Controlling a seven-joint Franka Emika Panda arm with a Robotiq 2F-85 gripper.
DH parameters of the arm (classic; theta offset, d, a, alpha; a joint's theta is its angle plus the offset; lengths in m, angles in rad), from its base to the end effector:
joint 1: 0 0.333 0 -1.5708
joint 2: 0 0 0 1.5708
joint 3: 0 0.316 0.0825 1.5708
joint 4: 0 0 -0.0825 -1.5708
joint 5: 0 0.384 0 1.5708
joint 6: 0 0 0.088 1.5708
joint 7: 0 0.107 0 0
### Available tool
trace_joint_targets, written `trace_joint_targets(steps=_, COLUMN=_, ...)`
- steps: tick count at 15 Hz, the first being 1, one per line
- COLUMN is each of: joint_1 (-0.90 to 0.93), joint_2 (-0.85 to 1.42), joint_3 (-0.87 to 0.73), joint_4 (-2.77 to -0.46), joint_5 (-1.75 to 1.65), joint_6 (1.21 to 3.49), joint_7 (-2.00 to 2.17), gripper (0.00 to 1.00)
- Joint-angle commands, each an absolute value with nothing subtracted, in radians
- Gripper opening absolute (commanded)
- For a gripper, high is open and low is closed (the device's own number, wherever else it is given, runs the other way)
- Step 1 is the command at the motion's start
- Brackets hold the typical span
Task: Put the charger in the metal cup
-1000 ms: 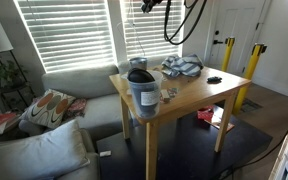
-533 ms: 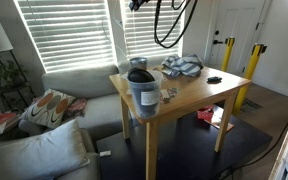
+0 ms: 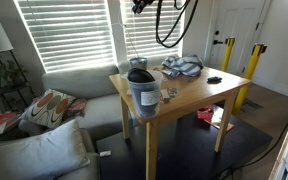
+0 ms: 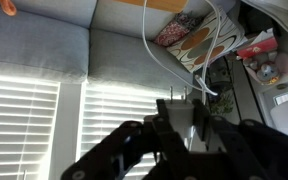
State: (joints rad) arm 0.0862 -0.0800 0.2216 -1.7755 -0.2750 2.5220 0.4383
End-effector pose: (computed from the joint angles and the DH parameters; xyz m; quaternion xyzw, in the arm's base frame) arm 0.5571 0.1858 0.6793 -0.9094 -0.0143 -0.4148 0.0273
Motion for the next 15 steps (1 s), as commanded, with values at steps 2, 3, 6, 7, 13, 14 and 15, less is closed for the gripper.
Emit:
trace_joint_targets(steps=2, joint_1=0.106, joint_2=-0.072, joint_3=0.218, joint_4=-1.750, joint_5=-0.270, joint_6=2.432, joint_7=0.466, gripper=0.07)
trace_joint_targets(steps=3, joint_1=0.106, joint_2=-0.072, joint_3=0.218, joint_4=-1.749, joint_5=-0.272, joint_6=2.417, joint_7=0.473, gripper=0.07)
trace_joint_targets(steps=6, joint_1=0.108, joint_2=-0.072, joint_3=0.217, joint_4=-1.744, joint_5=-0.265, joint_6=2.334, joint_7=0.499, gripper=0.07)
trace_joint_targets(steps=7, joint_1=0.108, joint_2=-0.071, joint_3=0.216, joint_4=-1.741, joint_5=-0.265, joint_6=2.305, joint_7=0.509, gripper=0.07)
trace_joint_targets(steps=13, joint_1=0.106, joint_2=-0.063, joint_3=0.215, joint_4=-1.709, joint_5=-0.280, joint_6=2.122, joint_7=0.584, gripper=0.07)
trace_joint_targets(steps=14, joint_1=0.106, joint_2=-0.060, joint_3=0.213, joint_4=-1.703, joint_5=-0.279, joint_6=2.119, joint_7=0.586, gripper=0.07)
trace_joint_targets(steps=15, joint_1=0.105, joint_2=-0.057, joint_3=0.209, joint_4=-1.707, joint_5=-0.283, joint_6=2.149, joint_7=0.582, gripper=0.07)
